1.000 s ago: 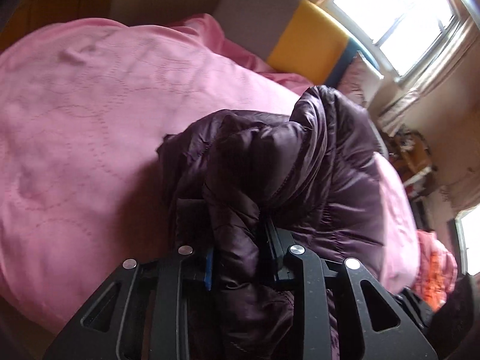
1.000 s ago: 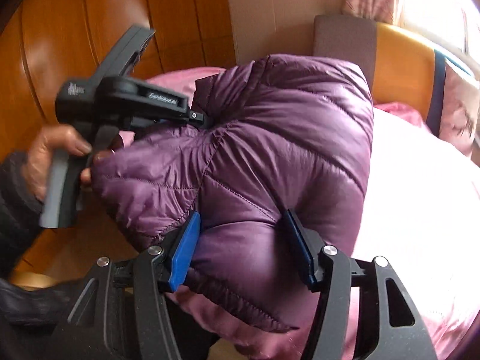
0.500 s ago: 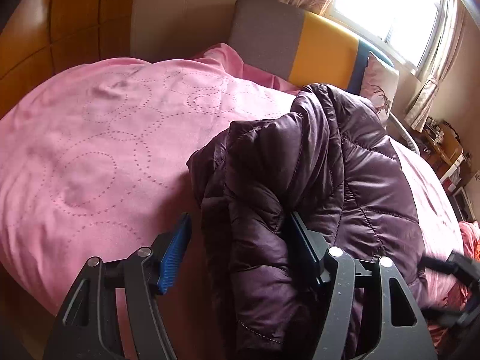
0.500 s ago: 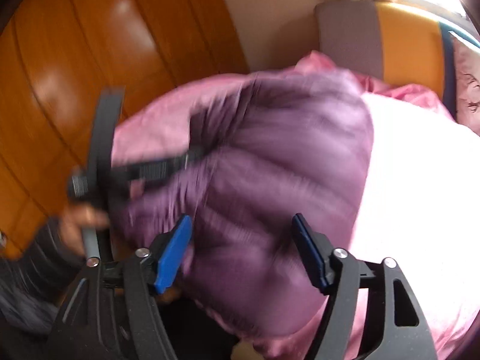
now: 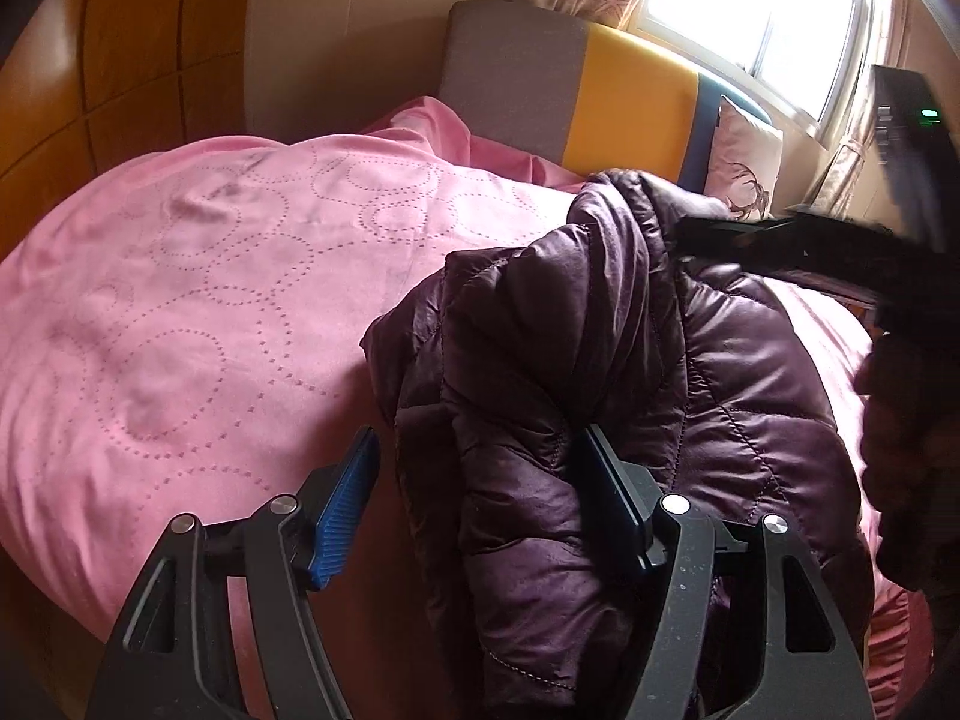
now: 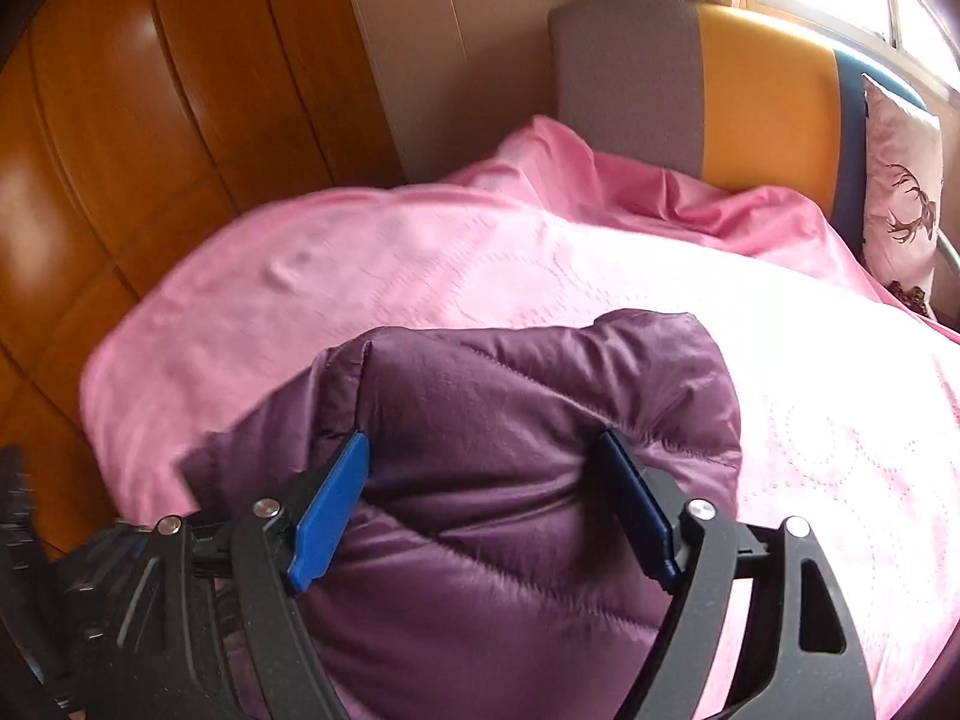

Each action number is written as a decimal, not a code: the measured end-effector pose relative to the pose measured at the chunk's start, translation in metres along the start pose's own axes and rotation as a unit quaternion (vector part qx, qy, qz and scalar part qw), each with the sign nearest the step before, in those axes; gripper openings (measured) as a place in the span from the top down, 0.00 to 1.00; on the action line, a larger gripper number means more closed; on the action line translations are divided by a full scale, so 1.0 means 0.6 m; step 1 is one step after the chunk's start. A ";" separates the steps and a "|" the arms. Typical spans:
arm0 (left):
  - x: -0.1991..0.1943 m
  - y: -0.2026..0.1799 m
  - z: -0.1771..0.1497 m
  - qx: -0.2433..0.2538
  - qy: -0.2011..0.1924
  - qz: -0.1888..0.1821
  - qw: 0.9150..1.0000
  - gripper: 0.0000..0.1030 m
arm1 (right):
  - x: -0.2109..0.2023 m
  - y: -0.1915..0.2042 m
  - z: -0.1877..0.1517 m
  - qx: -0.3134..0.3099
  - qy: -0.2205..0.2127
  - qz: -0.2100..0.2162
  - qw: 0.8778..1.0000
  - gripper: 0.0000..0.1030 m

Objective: Fold large clothes

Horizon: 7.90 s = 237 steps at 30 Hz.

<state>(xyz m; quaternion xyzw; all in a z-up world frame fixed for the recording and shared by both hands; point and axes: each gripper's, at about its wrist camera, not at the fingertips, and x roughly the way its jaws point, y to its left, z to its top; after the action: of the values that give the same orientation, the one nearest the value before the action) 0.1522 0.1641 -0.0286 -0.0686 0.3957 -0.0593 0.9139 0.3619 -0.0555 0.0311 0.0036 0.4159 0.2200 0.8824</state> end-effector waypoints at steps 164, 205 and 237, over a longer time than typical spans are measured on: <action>-0.025 -0.376 -0.082 0.113 -0.047 -0.060 0.991 0.04 | -0.335 -0.056 -0.441 0.268 -0.123 -0.366 0.883 0.02; -0.036 -0.395 -0.095 0.125 -0.051 -0.043 0.990 0.04 | -0.318 -0.044 -0.443 0.250 -0.108 -0.368 0.889 0.02; -0.040 -0.392 -0.097 0.128 -0.047 -0.046 0.990 0.04 | -0.309 -0.038 -0.443 0.247 -0.104 -0.360 0.894 0.02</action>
<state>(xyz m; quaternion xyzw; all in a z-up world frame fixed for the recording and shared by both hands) 0.0806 -0.0680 -0.0103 0.0277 0.3378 -0.1482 0.9291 0.0720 -0.1955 -0.0113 0.0943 0.3352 -0.2243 0.9102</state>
